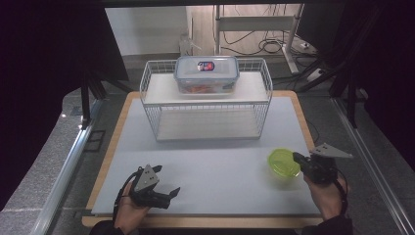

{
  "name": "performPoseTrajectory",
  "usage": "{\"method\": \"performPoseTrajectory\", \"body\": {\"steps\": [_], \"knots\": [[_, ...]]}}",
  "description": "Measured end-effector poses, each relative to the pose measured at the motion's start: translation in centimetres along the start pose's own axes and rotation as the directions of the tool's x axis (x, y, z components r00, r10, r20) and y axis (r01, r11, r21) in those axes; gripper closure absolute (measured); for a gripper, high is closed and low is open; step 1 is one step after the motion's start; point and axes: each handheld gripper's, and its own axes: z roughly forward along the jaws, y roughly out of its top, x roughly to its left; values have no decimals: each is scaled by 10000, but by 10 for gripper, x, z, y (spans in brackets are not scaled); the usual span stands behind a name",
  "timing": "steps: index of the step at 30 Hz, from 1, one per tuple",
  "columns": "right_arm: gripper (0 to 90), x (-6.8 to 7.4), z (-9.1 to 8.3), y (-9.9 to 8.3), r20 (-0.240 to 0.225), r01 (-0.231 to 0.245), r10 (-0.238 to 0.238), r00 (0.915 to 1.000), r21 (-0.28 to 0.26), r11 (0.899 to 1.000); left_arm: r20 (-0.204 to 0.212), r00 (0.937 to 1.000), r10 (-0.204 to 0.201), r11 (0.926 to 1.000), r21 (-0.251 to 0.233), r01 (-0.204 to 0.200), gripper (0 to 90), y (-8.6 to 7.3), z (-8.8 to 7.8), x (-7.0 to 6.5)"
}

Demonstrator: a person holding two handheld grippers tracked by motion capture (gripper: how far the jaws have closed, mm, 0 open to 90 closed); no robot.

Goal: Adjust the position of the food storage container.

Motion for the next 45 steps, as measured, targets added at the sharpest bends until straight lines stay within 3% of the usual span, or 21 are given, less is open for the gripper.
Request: {"method": "performPoseTrajectory", "body": {"steps": [2, 8, 20, 30, 45], "knots": [[900, -16, 1, -5, 422, -362, 358, 9985, 101, 9993, 10, 10000, -14, 10000, -5, 14, 43, 0, 0, 0], [900, -30, 11, -15, 720, -825, 786, 9943, 521, 9952, 15, 10000, -6, 10000, 50, 6, 43, -1, 1, 0], [900, -30, 24, -21, 683, -790, 713, 9951, 1180, 9899, 31, 10000, 57, 9999, 141, -58, 44, -1, 2, 0], [900, -19, 30, -19, 259, -903, 878, 9958, 1224, 9884, 29, 9999, 107, 9998, 194, -107, 44, -1, 4, -1], [900, 26, 49, -8, -989, -255, 383, 9944, 1274, 9915, 30, 9998, 179, 9995, 272, -180, 45, -1, 5, -2]]}}
